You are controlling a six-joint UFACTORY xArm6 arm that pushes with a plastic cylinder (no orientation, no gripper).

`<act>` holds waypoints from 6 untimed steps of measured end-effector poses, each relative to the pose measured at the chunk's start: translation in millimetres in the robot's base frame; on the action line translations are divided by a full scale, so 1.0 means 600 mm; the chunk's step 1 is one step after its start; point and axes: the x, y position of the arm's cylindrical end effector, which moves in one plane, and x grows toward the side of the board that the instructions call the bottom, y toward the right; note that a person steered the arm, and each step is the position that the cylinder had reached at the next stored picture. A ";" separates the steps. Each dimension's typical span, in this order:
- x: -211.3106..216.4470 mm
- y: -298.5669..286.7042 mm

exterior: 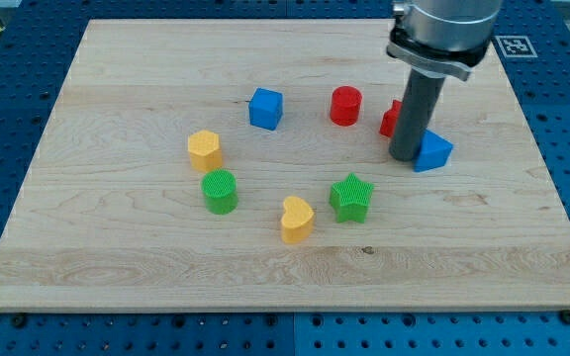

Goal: Slide the green star slightly down

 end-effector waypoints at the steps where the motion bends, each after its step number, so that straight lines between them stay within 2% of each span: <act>1: 0.010 0.017; 6: 0.046 -0.148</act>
